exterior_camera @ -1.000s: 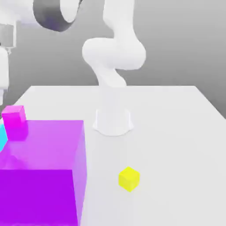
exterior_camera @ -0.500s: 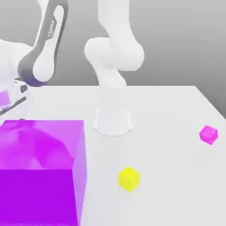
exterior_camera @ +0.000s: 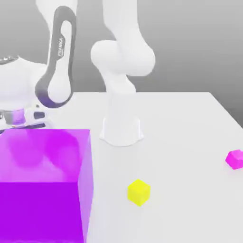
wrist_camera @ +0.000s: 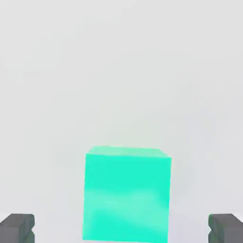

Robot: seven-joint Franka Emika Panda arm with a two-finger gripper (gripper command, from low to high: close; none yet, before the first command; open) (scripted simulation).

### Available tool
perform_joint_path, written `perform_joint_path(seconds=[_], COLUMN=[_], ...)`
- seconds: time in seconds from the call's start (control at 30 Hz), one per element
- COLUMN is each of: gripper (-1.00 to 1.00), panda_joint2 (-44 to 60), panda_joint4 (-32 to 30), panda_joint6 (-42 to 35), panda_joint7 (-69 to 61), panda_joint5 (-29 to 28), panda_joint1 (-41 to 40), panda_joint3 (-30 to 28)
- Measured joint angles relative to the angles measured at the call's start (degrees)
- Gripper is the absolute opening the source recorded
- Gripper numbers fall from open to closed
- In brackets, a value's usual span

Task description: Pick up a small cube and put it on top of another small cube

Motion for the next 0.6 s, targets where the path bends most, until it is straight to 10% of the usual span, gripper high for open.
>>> perform_joint_path(seconds=[0.13, 0.17, 0.6], gripper=[0.0, -1.0, -1.0], panda_joint2=[8.0, 9.1, -2.4], panda_joint4=[1.5, 1.7, -0.6], panda_joint6=[6.6, 7.5, -1.6], panda_joint7=[-4.2, -4.6, 2.6], panda_joint5=[5.9, 6.5, -3.2], panda_joint1=[-5.4, -6.2, -3.1], panda_joint3=[6.7, 7.7, 2.3])
